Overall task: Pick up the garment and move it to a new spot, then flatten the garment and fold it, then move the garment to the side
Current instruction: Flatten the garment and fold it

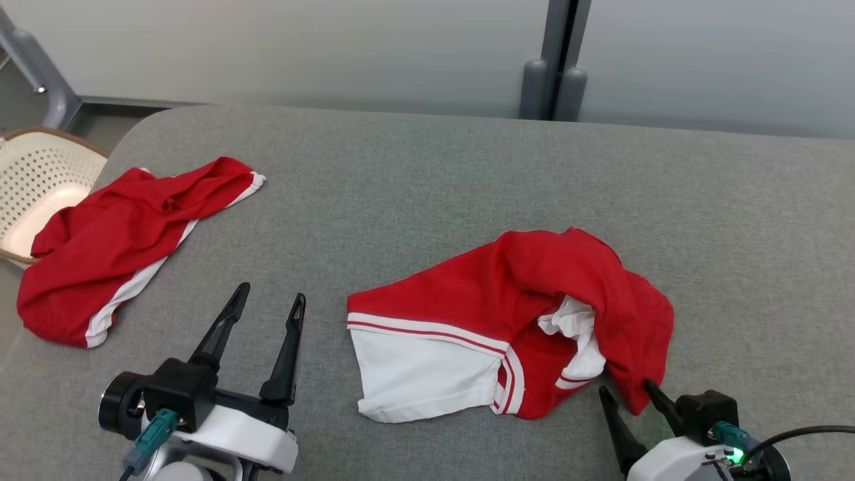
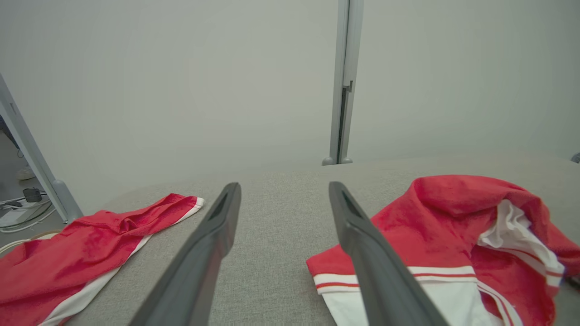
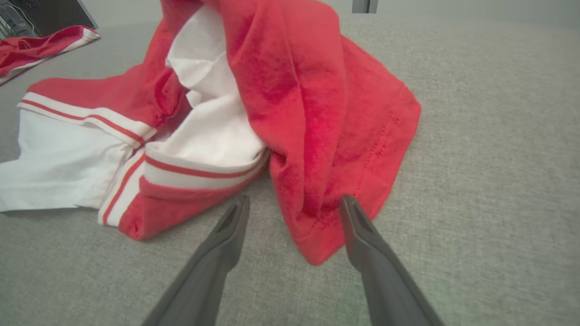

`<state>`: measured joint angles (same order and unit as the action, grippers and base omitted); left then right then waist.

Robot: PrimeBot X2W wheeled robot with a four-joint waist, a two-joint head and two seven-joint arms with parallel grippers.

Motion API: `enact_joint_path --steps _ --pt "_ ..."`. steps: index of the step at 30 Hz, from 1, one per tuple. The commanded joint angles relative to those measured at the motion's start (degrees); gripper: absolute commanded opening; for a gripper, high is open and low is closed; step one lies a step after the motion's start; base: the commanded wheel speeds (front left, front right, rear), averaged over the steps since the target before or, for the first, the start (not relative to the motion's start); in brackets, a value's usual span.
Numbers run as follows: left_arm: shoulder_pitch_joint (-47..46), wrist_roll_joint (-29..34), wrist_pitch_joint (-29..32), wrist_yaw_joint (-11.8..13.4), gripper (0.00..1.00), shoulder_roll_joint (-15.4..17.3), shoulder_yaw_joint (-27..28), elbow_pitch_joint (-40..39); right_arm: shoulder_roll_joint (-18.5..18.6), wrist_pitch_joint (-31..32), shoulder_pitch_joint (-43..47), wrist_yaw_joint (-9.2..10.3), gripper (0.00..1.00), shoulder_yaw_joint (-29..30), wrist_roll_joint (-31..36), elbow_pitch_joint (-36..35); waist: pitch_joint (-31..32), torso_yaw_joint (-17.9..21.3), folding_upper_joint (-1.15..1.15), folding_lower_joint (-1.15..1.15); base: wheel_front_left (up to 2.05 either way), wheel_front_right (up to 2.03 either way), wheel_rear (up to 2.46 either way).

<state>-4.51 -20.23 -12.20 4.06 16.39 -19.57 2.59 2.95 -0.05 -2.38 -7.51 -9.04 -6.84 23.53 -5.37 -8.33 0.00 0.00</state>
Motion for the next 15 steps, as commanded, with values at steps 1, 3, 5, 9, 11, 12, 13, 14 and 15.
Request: enact_joint_path --steps 1,3,5,9,11,12,13,14,15 --pt "-1.34 0.27 -0.40 -0.42 1.00 0.02 -0.03 0.38 0.31 -0.95 -0.96 0.04 0.43 0.52 0.24 1.01 -1.43 -1.23 0.00 0.00 0.00 0.00 0.00" --pt "-1.97 0.33 -0.75 -0.53 1.00 -0.03 -0.14 1.03 0.27 -1.75 -1.63 0.03 0.00 1.29 0.28 2.60 -1.87 -1.33 0.00 0.00 0.00 0.00 0.00" --pt "-2.51 0.36 -1.00 -0.65 1.00 -0.04 0.03 1.52 0.54 -3.12 -2.09 0.03 0.00 2.46 0.51 2.50 -2.19 -1.15 0.00 0.00 0.00 0.00 0.00" --pt "-3.34 0.39 -1.63 -0.53 1.00 0.10 0.66 2.40 1.90 -4.92 -2.33 0.03 0.00 5.11 1.14 -0.81 -2.74 -0.21 0.00 0.00 0.00 0.00 0.00" --pt "-3.46 0.36 -1.95 -0.47 1.00 0.15 0.95 2.67 2.98 -5.57 -2.72 0.03 0.00 6.41 1.69 -4.10 -3.00 0.33 0.00 0.00 0.00 0.00 0.00" --pt "-3.45 0.31 -2.06 -0.47 1.00 0.22 1.13 2.80 3.49 -5.51 -2.93 0.03 0.00 7.24 1.91 -5.73 -3.19 0.63 0.00 0.00 0.00 0.00 0.00" --pt "-3.51 0.27 -2.13 -0.49 1.00 0.28 1.29 2.86 4.00 -5.23 -3.18 0.04 0.00 7.94 2.11 -7.49 -3.40 0.91 0.00 0.00 0.00 0.00 0.00" --pt "-3.67 0.28 -2.28 -0.54 1.00 0.36 1.44 2.94 4.70 -4.91 -3.67 0.03 0.00 8.60 2.41 -9.23 -3.66 1.19 0.00 0.00 0.00 0.00 0.00" --pt "-3.90 0.31 -2.39 -0.57 1.00 0.38 1.62 3.01 5.20 -4.55 -4.11 0.03 0.00 9.37 2.48 -10.76 -3.92 1.43 0.00 0.00 0.00 0.00 0.00"
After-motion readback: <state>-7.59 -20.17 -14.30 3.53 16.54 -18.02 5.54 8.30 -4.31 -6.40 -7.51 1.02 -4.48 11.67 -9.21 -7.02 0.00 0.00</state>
